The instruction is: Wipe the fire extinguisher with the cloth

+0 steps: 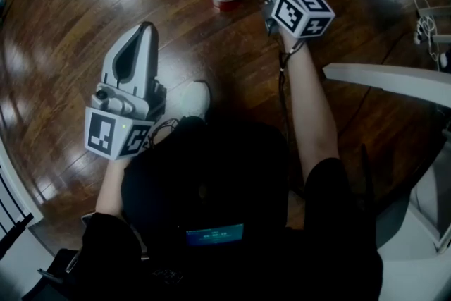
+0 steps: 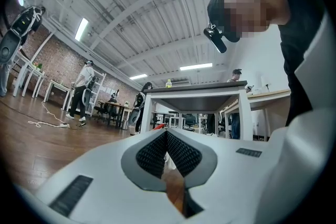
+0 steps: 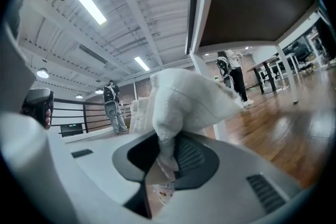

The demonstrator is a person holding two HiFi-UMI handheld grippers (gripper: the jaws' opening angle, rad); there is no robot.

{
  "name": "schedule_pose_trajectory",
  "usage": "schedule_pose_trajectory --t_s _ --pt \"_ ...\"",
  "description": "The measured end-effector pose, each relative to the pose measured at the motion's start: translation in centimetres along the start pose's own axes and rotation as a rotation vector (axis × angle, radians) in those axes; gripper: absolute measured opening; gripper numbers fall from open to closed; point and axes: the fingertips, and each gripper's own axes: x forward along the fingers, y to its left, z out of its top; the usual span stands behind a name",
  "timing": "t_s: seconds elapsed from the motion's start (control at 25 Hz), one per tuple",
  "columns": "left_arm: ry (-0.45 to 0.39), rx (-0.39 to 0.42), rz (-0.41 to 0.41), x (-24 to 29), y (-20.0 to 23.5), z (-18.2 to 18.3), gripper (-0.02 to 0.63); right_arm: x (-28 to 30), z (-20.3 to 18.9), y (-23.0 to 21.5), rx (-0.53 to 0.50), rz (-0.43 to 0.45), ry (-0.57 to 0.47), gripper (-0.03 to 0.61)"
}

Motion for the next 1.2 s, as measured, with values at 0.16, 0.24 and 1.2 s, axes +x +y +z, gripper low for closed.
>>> schedule_pose_trajectory --t_s 0.16,0.24,1.2 --pt "-0.005 -0.001 0.003 -0.1 0.1 0.0 -0.002 -0.1 -3.2 -1.0 0.041 -0.026 0.047 0.091" --pt "-0.006 -0.002 0.005 -0.1 0.2 0.1 -0.002 0.1 -5.4 -1.5 0.051 -0.04 0.09 0.091" --pt "-0.001 0.001 0.001 0.2 0.3 0.0 -0.002 1.7 -18.6 -4.4 0.084 -0.126 0.442 0.091"
